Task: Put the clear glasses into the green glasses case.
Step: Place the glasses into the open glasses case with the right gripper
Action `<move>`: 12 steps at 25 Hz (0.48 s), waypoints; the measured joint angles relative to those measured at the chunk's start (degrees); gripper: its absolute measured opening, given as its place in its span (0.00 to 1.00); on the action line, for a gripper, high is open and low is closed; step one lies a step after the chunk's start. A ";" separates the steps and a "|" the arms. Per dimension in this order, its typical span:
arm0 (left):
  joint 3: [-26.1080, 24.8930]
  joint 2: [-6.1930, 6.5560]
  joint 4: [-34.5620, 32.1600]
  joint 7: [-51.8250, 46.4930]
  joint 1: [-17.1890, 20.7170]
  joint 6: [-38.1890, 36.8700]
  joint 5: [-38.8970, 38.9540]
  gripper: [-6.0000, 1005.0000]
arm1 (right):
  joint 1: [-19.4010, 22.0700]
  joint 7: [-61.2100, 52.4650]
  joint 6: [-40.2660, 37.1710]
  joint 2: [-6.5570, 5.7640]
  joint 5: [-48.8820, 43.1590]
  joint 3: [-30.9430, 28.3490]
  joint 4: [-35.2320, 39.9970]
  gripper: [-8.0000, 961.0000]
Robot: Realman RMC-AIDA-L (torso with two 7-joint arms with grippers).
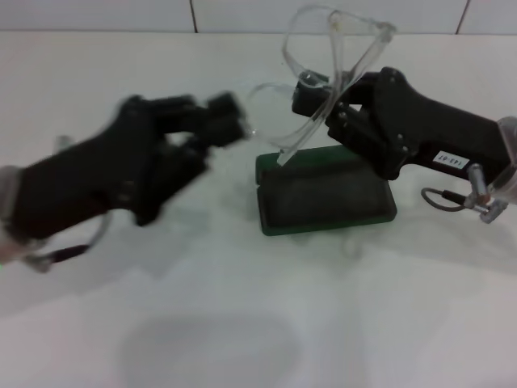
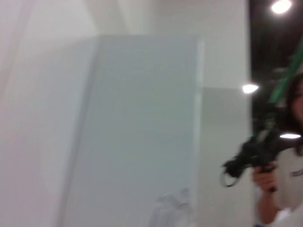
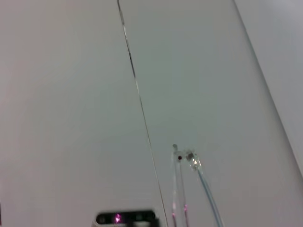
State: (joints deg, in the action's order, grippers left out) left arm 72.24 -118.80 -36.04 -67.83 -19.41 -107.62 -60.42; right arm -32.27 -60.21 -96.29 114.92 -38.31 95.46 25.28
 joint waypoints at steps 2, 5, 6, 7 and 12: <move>-4.45 1.02 0.00 -0.92 1.37 0.04 -2.59 0.10 | 1.19 0.45 0.21 -0.57 -0.75 -0.04 2.93 0.11; -11.27 2.59 -0.01 -3.11 2.96 0.07 -7.81 0.09 | 4.20 -0.71 3.02 -1.63 -5.51 -0.83 11.60 0.11; -13.09 2.91 0.00 -3.62 3.51 0.07 -9.45 0.08 | 5.27 -2.08 4.42 -1.83 -8.07 -1.59 15.03 0.11; -15.05 3.18 -0.10 -3.82 4.50 0.06 -11.23 0.08 | 6.63 -3.97 6.04 -1.96 -11.46 -2.72 19.30 0.11; -21.89 3.97 -0.51 -3.65 8.48 0.03 -15.23 0.06 | 12.49 -21.89 12.40 -0.76 -33.77 -11.55 44.44 0.11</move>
State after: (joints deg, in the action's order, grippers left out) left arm 50.35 -114.83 -36.55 -71.48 -10.93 -107.59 -75.65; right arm -19.78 -82.11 -83.89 114.16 -72.07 83.91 69.72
